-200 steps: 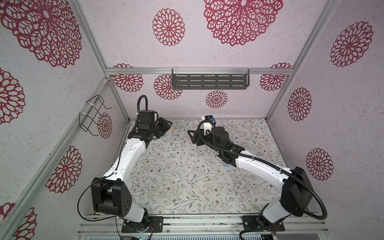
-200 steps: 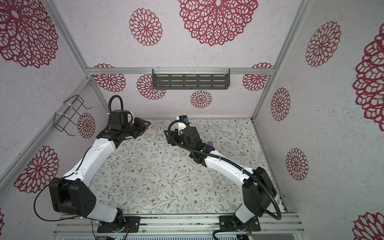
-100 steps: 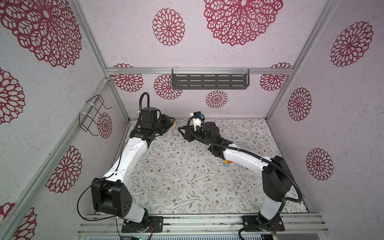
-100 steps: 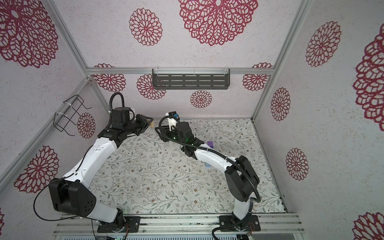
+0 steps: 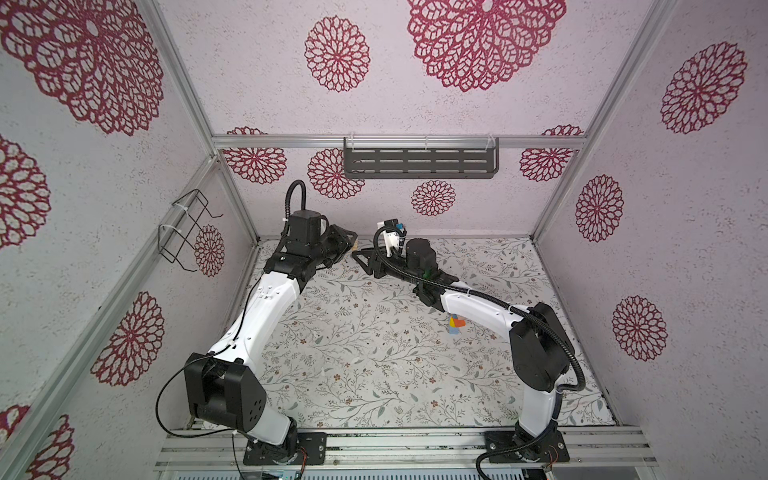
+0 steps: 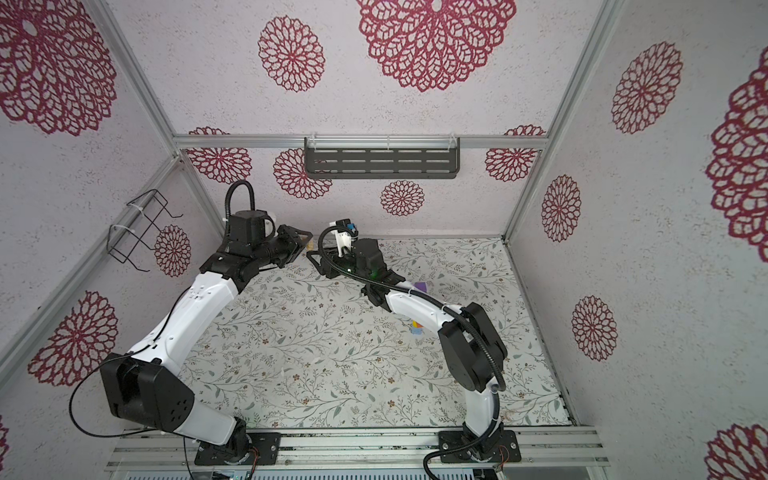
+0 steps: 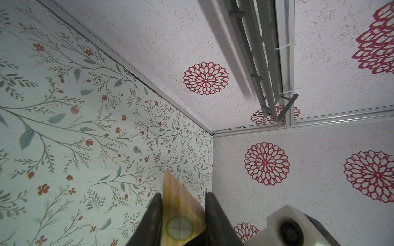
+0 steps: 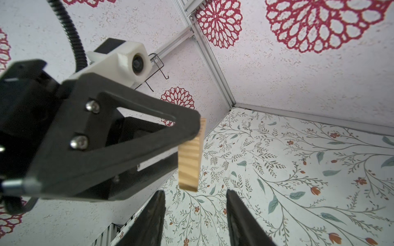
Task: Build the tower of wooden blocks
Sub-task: 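Close the right gripper on the triangle held by the left gripper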
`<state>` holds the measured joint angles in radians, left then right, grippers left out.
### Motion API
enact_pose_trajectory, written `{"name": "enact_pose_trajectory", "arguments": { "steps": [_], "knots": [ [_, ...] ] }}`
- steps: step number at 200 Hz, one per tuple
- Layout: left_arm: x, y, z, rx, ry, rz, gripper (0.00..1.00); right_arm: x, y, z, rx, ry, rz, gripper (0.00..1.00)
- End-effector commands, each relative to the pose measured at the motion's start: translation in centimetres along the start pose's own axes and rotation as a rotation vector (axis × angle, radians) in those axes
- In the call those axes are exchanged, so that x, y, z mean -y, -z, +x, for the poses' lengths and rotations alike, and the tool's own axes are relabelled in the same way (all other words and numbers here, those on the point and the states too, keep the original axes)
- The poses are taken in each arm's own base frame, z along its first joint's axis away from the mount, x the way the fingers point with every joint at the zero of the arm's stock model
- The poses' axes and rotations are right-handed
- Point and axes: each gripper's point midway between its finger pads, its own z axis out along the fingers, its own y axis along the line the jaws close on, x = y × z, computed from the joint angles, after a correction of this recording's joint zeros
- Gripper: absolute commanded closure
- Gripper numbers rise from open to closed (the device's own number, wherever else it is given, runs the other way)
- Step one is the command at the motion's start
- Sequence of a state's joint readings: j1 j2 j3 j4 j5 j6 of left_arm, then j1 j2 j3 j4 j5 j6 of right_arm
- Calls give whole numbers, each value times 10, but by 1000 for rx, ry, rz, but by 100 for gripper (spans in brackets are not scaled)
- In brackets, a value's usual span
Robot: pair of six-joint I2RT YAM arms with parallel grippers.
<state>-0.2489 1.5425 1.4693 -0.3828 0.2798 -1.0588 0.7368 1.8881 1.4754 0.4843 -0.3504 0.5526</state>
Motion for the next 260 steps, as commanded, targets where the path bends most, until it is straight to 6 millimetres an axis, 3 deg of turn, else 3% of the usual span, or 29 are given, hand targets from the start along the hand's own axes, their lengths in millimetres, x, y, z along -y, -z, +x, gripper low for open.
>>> {"name": "enact_pose_trajectory", "arguments": {
  "steps": [1, 113, 144, 207, 221, 232, 245, 260],
  "knots": [
    [5, 0, -1, 9, -8, 4, 75, -24, 3, -34, 87, 28, -76, 53],
    [2, 1, 16, 2, 7, 4, 75, -16, -1, -41, 123, 1, -63, 65],
    [2, 3, 16, 5, 6, 5, 75, -14, -1, -38, 118, -8, -57, 78],
    [7, 6, 16, 6, 6, 19, 72, -11, 5, -34, 115, -5, -34, 90],
    [7, 5, 16, 0, -2, 20, 59, -11, 8, -34, 116, -6, -29, 90],
    [9, 6, 17, -8, -16, 15, 38, -11, 12, -35, 119, -3, -22, 90],
    [10, 12, 15, -3, -44, -5, 20, -12, 15, -34, 106, 3, -6, 90],
    [11, 24, 10, 28, -90, -31, 9, -12, 20, -34, 76, 20, 22, 91]
  ]
}}
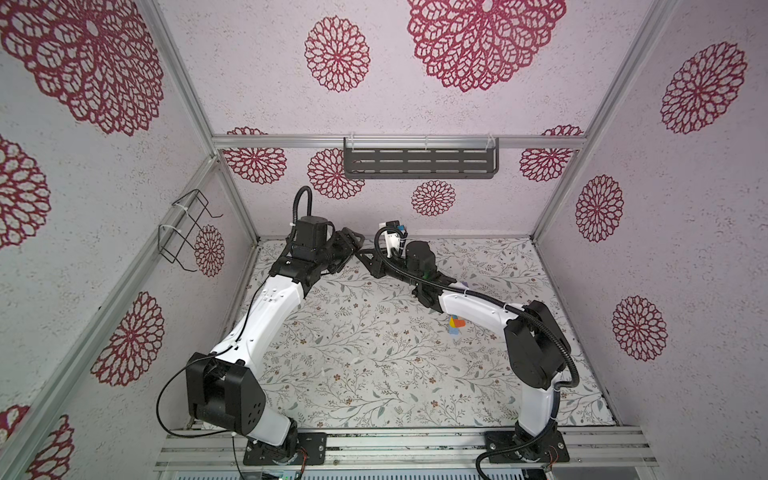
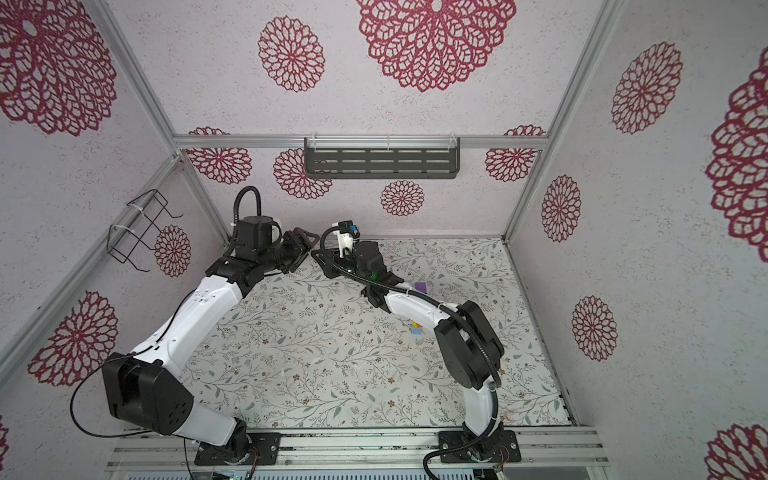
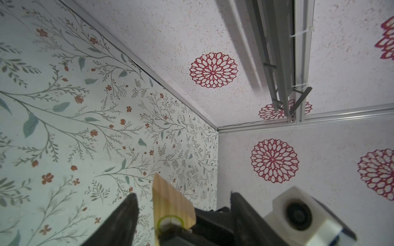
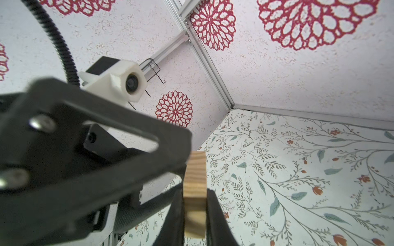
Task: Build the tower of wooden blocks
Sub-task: 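Close the right gripper on the triangle held by the left gripper, then carry the triangle toward the stack with the right gripper while the left arm draws back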
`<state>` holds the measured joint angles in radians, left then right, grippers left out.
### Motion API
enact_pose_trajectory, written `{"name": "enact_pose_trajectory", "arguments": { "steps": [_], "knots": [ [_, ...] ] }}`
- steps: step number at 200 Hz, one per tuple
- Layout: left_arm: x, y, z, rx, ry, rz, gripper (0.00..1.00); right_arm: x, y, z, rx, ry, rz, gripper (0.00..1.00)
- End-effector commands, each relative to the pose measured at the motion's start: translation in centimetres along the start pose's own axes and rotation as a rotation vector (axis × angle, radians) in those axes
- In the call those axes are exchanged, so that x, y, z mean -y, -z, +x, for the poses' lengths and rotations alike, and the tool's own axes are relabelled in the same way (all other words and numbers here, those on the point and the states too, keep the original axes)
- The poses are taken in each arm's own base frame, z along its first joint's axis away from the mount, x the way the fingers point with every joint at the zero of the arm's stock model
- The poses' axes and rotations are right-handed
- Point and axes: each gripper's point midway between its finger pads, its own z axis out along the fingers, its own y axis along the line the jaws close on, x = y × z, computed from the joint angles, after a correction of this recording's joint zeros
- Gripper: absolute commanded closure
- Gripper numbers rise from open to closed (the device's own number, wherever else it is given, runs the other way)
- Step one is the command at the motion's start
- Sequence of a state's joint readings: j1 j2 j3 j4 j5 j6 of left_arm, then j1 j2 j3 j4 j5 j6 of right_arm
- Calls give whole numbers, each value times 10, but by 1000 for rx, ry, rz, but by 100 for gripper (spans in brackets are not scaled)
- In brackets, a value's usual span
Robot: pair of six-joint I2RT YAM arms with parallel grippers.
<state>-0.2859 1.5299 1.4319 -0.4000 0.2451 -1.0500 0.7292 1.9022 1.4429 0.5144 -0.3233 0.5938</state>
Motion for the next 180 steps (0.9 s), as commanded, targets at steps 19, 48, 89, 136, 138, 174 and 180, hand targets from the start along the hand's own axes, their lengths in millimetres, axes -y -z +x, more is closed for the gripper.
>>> {"name": "enact_pose_trajectory", "arguments": {
  "steps": [19, 48, 89, 136, 138, 174, 180],
  "knots": [
    [14, 47, -14, 96, -134, -40, 2, -34, 34, -43, 34, 98, 24, 90],
    [-3, 66, -11, 115, -180, -100, 2, -37, 62, -46, -23, 156, 112, 90],
    [-32, 71, 8, 85, -201, -153, 3, -36, 118, -42, -114, 245, 257, 90],
    [-64, 64, 41, 43, -229, -217, 3, -25, 190, -29, -165, 325, 428, 88],
    [-66, 63, 42, 43, -232, -224, 3, -24, 193, -29, -164, 328, 431, 88],
    [-88, 45, 74, -2, -241, -255, 3, -16, 232, -17, -138, 339, 493, 87],
    [-91, 42, 79, -9, -243, -262, 3, -14, 237, -16, -133, 342, 502, 87]
  ]
}}
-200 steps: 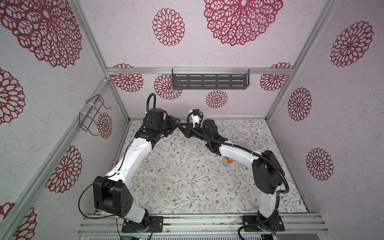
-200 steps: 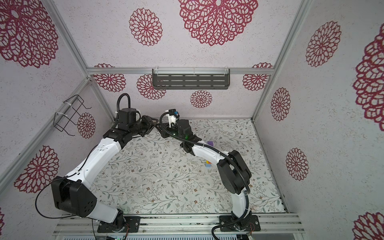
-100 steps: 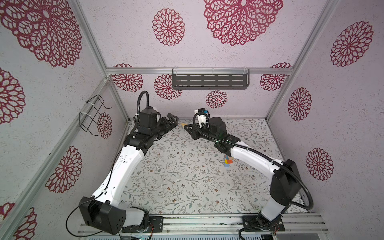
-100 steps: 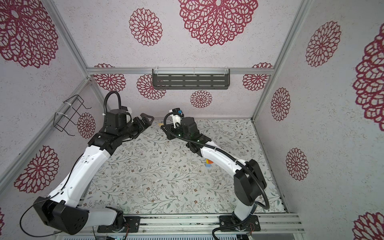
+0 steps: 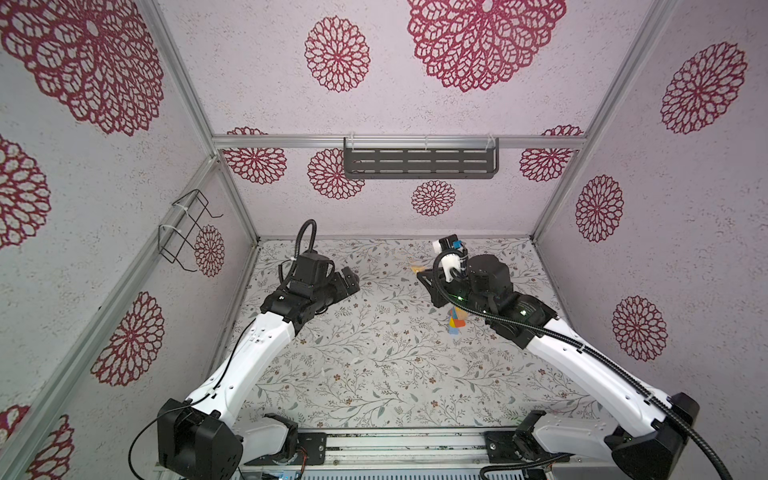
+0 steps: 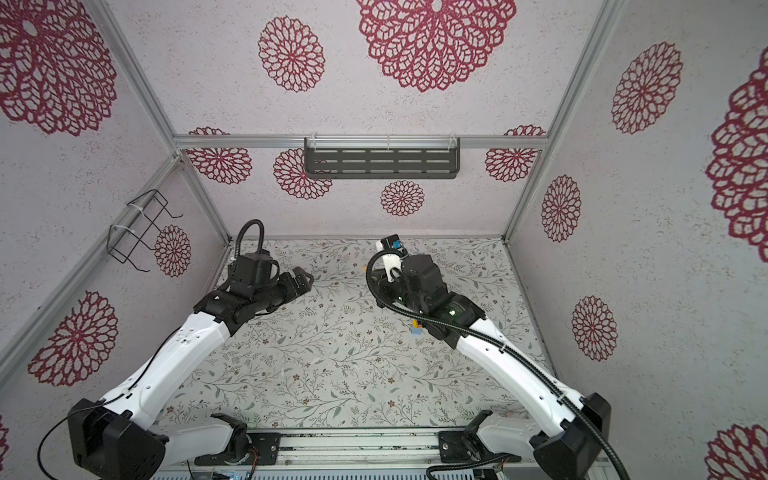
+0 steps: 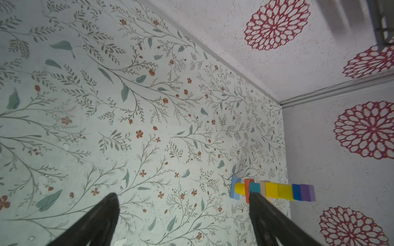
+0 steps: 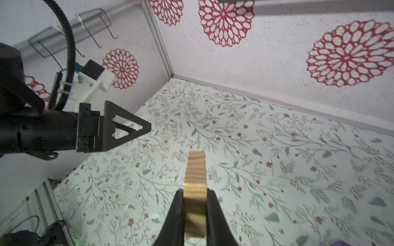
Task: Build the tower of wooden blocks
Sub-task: 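Carry the triangle toward the stack with the right gripper while the left arm draws back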
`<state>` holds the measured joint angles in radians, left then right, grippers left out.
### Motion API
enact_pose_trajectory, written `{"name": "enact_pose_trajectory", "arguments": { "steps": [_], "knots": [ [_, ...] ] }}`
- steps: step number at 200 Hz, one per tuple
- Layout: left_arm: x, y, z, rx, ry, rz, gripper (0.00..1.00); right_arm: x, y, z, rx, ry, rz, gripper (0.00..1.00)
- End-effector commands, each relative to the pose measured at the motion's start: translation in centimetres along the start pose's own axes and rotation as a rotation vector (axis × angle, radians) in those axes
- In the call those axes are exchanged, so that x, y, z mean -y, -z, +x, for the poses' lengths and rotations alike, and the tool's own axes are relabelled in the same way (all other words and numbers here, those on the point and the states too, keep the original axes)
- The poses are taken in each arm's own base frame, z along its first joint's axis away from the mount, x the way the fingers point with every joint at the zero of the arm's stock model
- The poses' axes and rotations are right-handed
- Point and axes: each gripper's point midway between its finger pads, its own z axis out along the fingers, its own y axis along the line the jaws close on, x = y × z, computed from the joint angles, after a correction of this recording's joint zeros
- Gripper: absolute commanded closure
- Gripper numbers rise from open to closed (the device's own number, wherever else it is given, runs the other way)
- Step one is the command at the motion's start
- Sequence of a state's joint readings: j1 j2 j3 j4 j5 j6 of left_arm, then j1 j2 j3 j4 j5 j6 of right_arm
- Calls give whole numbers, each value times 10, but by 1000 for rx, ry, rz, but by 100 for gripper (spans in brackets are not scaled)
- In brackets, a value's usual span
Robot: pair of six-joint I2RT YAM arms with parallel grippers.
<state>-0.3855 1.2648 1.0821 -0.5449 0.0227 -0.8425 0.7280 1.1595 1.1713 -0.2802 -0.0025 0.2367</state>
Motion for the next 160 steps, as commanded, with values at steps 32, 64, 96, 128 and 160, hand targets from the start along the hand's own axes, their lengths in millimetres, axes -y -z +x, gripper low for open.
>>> {"name": "enact_pose_trajectory", "arguments": {
  "steps": [32, 64, 96, 128, 160],
  "knots": [
    [2, -19, 28, -2, -29, -5, 3, 36, 33, 14, 9, 37, 141, 87],
    [-3, -29, 41, -25, -32, -12, 3, 56, 40, 22, -15, 19, 194, 87],
    [-7, -34, 47, -37, -36, -13, 3, 74, 43, 24, -22, -5, 233, 88],
    [-10, -42, 53, -60, -46, -17, 3, 86, 40, 26, -32, 0, 275, 88],
    [-10, -43, 52, -63, -72, -26, 3, 94, 33, 31, -47, -6, 301, 88]
  ]
}}
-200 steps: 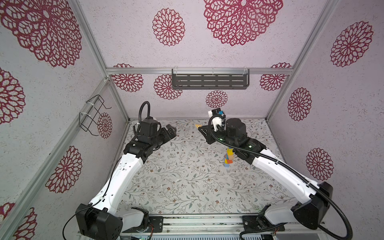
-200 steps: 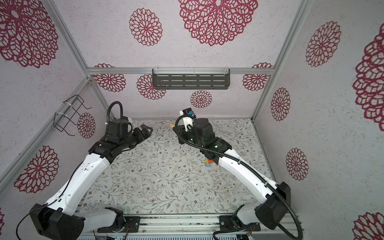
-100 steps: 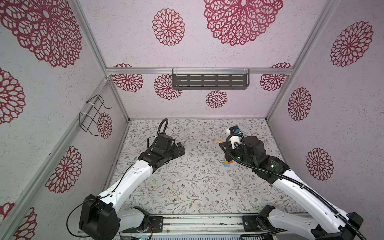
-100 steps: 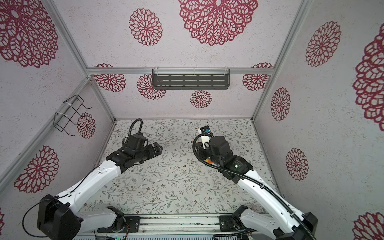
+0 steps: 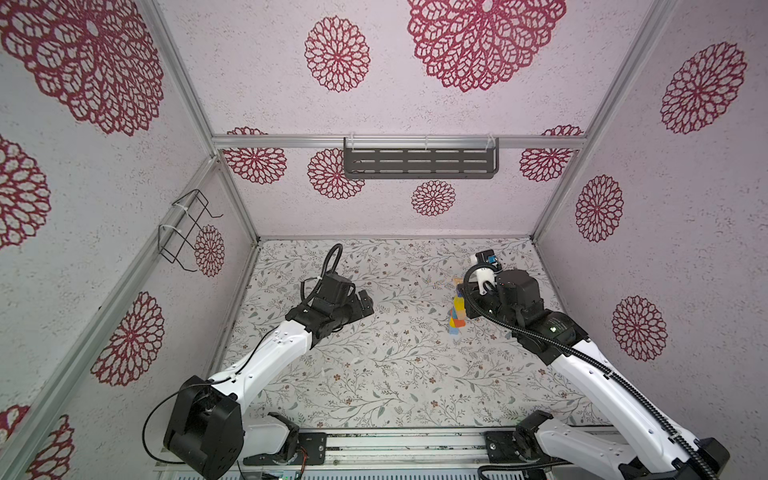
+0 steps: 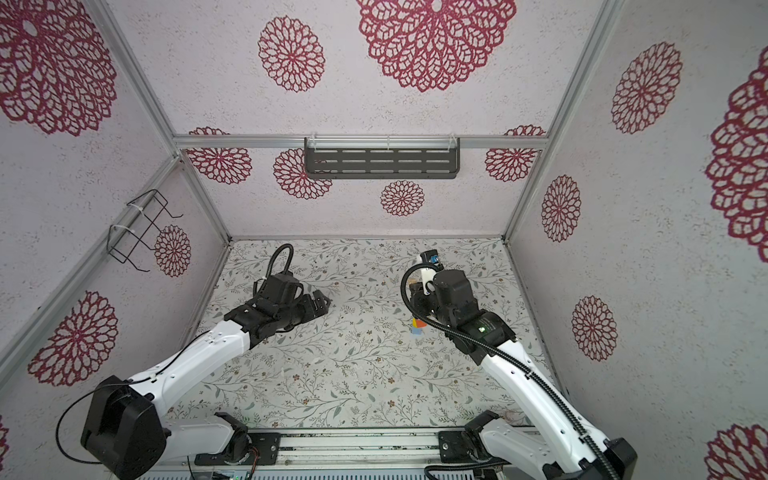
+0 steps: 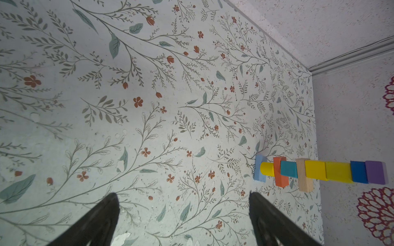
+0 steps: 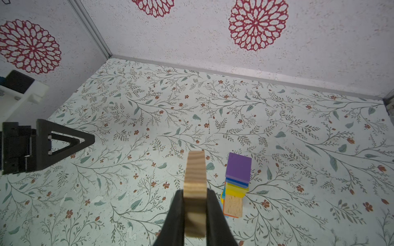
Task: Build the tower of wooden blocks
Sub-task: 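Carry the triangle toward the stack with the right gripper while the left arm draws back, then lower the wooden triangle onto the purple cube with the right gripper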
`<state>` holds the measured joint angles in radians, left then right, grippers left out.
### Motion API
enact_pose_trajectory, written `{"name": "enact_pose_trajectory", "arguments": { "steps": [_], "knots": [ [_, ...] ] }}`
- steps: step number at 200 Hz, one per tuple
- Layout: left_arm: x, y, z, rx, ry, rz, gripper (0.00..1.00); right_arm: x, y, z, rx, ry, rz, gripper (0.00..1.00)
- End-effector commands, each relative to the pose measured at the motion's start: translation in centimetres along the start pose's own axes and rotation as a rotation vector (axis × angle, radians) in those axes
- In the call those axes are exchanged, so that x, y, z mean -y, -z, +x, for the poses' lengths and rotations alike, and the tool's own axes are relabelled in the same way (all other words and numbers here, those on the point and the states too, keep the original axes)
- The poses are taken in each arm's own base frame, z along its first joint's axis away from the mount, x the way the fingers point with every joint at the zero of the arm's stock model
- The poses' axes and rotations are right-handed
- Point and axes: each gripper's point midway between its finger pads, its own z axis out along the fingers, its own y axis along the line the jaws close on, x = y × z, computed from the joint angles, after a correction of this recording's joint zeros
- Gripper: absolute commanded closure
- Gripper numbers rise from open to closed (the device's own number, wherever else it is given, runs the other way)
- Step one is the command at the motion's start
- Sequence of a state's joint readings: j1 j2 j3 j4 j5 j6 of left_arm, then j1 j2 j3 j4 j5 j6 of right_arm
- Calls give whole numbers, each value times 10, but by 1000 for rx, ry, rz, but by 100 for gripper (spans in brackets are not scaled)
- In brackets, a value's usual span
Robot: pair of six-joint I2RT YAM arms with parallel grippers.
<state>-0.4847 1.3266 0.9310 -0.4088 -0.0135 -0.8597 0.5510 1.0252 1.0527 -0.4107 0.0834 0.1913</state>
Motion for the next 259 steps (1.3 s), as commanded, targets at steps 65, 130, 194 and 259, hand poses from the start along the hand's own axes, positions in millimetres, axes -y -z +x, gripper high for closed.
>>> {"name": "enact_pose_trajectory", "arguments": {
  "steps": [65, 130, 194, 259],
  "knots": [
    [-4, -2, -3, 13, -44, -17, 3, 23, -22, 5, -14, -8, 85, 88],
    [-6, -8, -1, -5, -43, -20, 3, 34, -34, 12, -45, -25, 106, 89],
    [-8, -7, -5, -4, -43, -27, 3, 40, -41, 13, -55, -34, 114, 89],
    [-12, -8, -4, -16, -44, -36, 3, 42, -47, 15, -71, -37, 115, 88]
  ]
}}
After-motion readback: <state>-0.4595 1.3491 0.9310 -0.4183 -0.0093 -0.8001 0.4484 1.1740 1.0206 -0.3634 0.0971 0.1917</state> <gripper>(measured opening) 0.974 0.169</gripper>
